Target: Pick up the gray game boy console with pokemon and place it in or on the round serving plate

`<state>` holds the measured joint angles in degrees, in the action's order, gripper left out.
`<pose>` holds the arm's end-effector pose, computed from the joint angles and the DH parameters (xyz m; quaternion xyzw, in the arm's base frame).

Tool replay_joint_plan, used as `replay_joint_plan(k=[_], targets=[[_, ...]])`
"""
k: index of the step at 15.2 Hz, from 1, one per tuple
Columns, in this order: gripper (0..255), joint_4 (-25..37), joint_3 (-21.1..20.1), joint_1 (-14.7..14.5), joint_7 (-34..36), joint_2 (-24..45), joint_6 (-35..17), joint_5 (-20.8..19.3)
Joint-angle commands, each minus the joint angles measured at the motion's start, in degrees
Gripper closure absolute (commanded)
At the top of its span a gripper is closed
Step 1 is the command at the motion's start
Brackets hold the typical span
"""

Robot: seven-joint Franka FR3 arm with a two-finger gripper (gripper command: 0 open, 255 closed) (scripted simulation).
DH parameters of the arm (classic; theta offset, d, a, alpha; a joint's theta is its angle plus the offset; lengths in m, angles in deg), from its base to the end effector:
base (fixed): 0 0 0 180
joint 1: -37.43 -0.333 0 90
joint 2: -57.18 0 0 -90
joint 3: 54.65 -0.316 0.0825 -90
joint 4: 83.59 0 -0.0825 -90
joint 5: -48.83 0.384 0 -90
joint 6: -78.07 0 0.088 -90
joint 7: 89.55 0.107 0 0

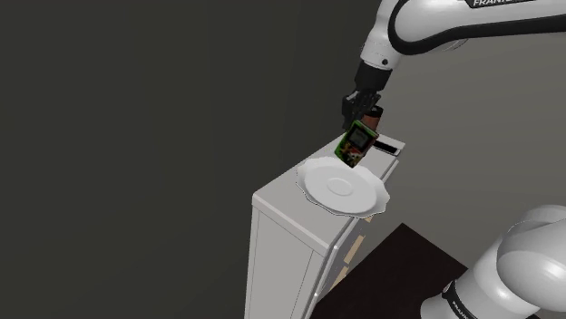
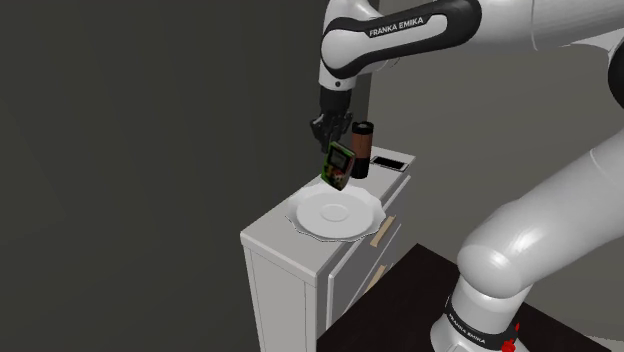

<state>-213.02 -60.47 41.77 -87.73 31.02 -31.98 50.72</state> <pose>0.4276 0.0186 0.5481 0.9982 -0.0116 0.0583 0.0051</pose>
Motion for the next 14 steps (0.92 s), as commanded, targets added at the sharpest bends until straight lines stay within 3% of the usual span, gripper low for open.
replay_joint_plan(k=[1,14], targets=[[255,-1.6,-0.1,0.0,0.0,0.0,-1.7,0.0],[255,-10.2,-0.5,-0.1,0.2,1.8,-12.1,0.1]])
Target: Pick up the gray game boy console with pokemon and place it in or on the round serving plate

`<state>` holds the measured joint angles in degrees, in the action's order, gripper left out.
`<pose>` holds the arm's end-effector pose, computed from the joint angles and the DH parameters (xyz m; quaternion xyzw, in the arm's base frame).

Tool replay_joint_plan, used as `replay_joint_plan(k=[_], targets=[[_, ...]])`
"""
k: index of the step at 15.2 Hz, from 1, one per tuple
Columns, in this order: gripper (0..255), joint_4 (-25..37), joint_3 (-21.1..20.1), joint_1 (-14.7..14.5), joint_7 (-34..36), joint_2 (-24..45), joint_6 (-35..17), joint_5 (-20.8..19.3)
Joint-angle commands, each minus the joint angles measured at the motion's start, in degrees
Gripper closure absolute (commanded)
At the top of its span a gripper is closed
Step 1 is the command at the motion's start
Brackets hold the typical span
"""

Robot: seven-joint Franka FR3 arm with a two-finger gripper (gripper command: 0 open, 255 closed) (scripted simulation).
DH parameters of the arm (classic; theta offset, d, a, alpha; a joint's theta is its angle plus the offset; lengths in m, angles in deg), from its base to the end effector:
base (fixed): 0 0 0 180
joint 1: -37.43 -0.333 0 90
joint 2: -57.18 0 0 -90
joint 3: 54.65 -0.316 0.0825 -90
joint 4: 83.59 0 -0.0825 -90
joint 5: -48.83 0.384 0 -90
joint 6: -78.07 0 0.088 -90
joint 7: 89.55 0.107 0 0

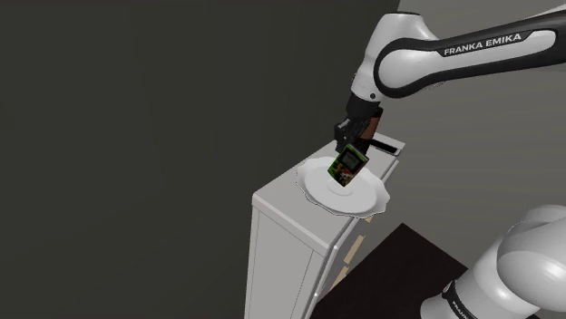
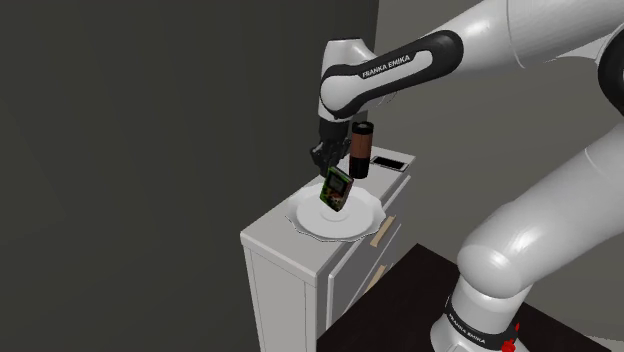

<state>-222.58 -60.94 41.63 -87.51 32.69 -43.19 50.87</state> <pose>0.4277 0.0194 0.4735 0.9982 -0.0115 0.0582 0.0051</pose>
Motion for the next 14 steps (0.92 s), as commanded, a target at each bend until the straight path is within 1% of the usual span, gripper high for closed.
replay_joint_plan(k=[1,9,10,14], targets=[[255,-1.2,0.0,0.0,0.0,0.4,-1.7,0.0],[255,-1.5,0.0,0.0,0.0,0.5,-2.1,0.0],[0,-1.4,0.0,0.0,0.0,0.6,-2.0,0.0],[0,-1.4,0.1,0.0,-0.1,0.6,-2.1,0.0]])
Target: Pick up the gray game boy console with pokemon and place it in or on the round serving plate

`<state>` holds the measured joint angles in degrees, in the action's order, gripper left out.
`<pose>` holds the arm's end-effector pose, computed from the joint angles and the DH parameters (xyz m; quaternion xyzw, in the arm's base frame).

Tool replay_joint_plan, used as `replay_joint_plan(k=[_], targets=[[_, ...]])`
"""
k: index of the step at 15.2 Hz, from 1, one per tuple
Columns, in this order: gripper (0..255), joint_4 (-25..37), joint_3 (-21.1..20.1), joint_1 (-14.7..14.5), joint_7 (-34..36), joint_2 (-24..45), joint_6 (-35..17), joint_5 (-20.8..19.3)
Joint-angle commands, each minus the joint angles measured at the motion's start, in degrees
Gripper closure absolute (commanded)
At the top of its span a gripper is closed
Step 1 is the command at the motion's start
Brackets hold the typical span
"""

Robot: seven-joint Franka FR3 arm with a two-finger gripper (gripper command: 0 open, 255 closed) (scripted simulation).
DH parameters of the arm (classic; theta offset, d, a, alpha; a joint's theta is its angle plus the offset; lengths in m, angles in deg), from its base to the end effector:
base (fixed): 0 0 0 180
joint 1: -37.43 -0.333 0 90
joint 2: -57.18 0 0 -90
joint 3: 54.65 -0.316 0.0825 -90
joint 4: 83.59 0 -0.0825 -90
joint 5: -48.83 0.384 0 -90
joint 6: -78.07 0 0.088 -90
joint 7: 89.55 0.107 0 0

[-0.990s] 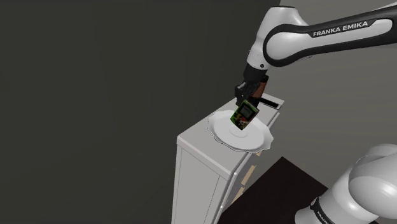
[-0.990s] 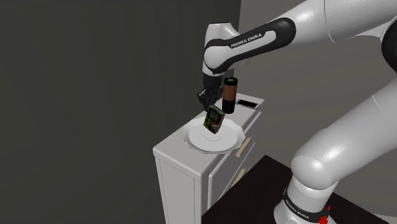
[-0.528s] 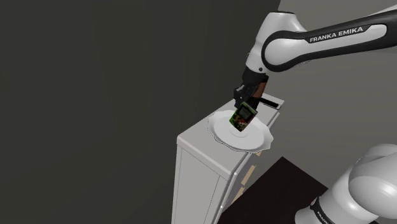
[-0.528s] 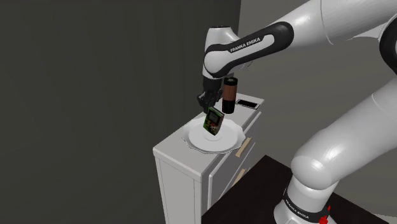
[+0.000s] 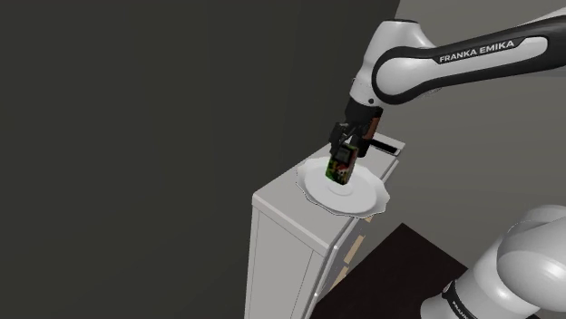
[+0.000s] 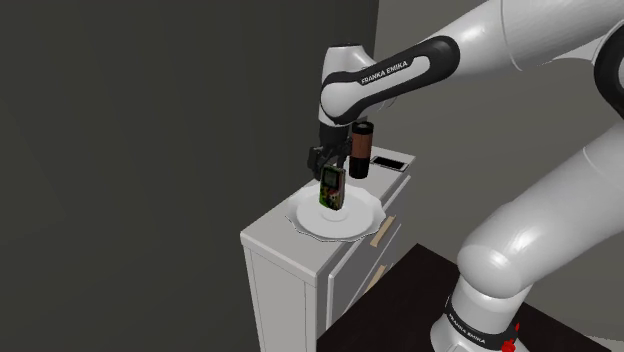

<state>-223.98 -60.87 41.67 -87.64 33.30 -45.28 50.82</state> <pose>0.4281 0.0179 0.4609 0.9982 -0.0114 0.0589 0.0051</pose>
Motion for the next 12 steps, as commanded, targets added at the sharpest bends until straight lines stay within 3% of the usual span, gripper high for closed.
replay_joint_plan(k=[1,5,12], targets=[[0,-0.1,-0.1,-0.1,0.1,-0.1,0.0,0.0],[0,4.9,0.2,-0.1,0.0,-2.9,7.8,0.1],[0,4.9,0.2,-0.1,0.0,-2.9,7.8,0.1]])
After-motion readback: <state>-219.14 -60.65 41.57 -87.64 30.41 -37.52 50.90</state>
